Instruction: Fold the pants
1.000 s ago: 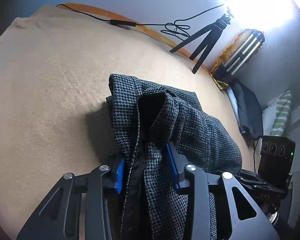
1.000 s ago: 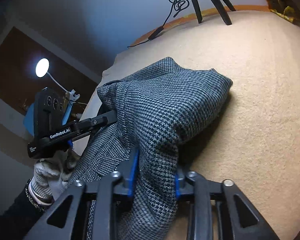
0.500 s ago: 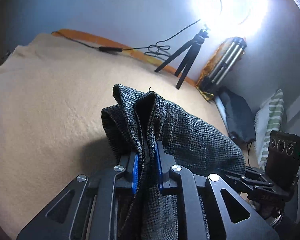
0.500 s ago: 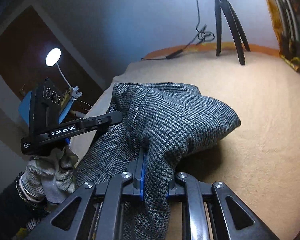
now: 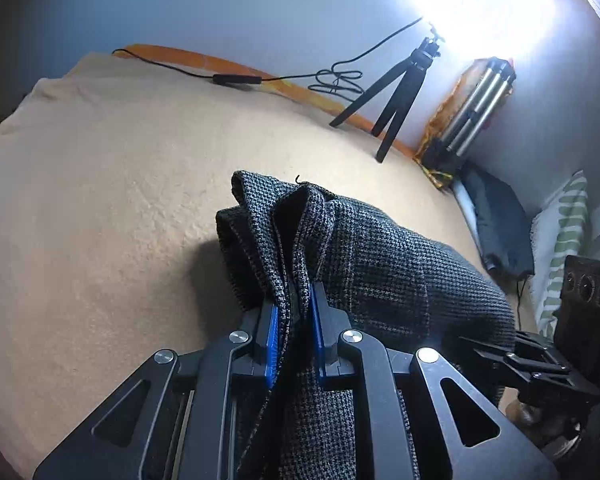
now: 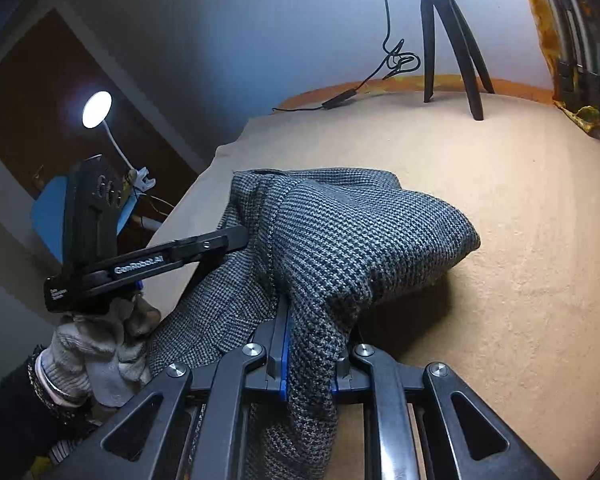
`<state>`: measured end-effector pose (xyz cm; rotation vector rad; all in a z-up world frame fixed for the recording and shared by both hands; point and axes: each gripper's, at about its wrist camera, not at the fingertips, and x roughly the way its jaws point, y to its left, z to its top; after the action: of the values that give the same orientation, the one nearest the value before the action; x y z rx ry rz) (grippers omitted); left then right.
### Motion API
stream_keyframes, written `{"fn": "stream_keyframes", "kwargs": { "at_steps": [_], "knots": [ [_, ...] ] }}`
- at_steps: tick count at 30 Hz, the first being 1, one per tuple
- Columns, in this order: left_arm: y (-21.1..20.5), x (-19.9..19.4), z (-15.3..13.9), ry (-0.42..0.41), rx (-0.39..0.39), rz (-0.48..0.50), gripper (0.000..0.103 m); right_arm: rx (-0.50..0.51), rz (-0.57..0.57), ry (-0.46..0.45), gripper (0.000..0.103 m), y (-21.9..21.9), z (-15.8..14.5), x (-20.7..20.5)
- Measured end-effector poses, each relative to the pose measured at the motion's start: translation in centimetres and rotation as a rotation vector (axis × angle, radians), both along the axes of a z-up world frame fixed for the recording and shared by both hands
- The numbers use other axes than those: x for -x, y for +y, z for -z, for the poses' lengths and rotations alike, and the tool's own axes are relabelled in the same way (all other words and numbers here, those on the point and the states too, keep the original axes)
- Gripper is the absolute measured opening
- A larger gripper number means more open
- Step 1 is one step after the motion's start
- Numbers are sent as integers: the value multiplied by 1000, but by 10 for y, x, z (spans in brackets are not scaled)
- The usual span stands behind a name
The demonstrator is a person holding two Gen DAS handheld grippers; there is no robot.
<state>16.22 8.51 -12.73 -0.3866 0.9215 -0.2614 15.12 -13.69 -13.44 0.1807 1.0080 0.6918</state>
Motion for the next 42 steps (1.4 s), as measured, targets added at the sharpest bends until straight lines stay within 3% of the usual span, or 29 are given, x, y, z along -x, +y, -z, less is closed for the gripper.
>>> {"fn": "stream_keyframes", "kwargs": {
  "at_steps": [2, 4, 8, 10, 12, 20, 22, 25, 31, 42],
  "knots": [
    [-1, -1, 1, 4, -16, -4, 15, 0, 5, 16, 14, -2, 4, -3],
    [-1, -1, 3, 17, -46, -13, 27, -3, 10, 33, 17, 3, 7, -5],
    [-1, -3, 8, 35, -59, -13, 31, 4, 13, 52, 26, 4, 13, -7],
    [-1, -6, 11, 54, -73, -20, 49, 16, 20, 59, 32, 3, 15, -8],
    [2, -7, 14, 69, -68, -35, 53, 24, 27, 68, 41, 2, 19, -11],
    [6, -12, 22, 69, 29, 20, 48, -82, 33, 150, 44, -4, 44, -25],
    [9, -13, 24, 71, 69, 32, 36, -97, 27, 156, 39, -1, 47, -27],
    [14, -14, 29, 82, 147, 35, 28, -126, 26, 170, 24, 2, 53, -28],
    [12, -4, 16, 51, 195, 35, 22, -42, -9, 44, 15, 17, 22, -16],
    [-11, 26, -34, -67, 159, 65, 21, 13, -36, -108, 13, 17, -35, 20]
  ]
}}
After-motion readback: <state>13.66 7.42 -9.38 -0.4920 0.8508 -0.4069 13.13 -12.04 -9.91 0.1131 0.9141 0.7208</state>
